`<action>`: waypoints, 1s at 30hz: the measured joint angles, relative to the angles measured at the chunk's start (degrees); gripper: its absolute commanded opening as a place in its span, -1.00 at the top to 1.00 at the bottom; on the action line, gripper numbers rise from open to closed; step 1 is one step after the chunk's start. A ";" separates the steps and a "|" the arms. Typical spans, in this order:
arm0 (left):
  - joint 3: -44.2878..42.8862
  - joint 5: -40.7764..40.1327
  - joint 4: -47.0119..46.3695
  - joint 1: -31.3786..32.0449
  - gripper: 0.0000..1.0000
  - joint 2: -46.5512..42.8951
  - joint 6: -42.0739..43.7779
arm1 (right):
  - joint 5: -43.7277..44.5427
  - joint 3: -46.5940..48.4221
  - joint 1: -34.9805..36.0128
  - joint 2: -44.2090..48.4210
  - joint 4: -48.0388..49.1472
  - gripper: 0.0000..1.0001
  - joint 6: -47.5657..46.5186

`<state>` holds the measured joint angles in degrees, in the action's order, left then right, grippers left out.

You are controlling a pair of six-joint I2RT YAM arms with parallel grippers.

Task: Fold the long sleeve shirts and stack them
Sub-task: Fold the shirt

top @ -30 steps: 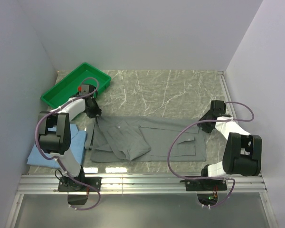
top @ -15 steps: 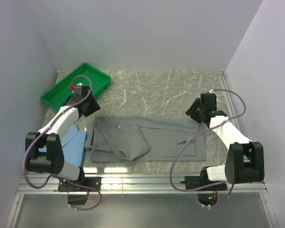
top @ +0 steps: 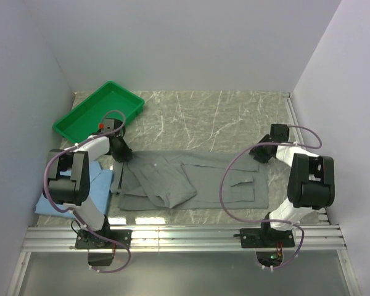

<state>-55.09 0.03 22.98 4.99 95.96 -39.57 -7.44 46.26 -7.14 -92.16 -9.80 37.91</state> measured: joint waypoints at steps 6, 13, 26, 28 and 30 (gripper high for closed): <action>-0.46 -0.83 0.83 -0.11 0.45 0.52 -0.59 | -1.81 6.21 -3.91 -5.84 -0.24 0.16 1.01; -1.44 -2.19 3.10 -0.15 0.20 0.63 -0.09 | 1.84 11.30 -5.79 -8.96 -2.34 0.17 -0.26; -4.92 -2.58 7.78 -0.11 -0.84 -12.94 3.89 | 2.64 13.29 18.75 6.32 -5.90 0.00 -11.78; -4.52 -3.08 7.21 -0.04 -0.94 -16.76 4.74 | 1.05 15.52 26.23 6.21 -6.40 -0.01 -15.54; -2.86 -3.76 6.05 -0.04 -0.96 -20.55 5.73 | 0.46 18.32 33.18 5.27 -8.17 -0.02 -19.47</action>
<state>-57.95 -3.73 29.04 4.95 75.42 -33.85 -6.98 64.58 26.04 -86.89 -17.98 18.44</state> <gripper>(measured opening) 0.970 0.505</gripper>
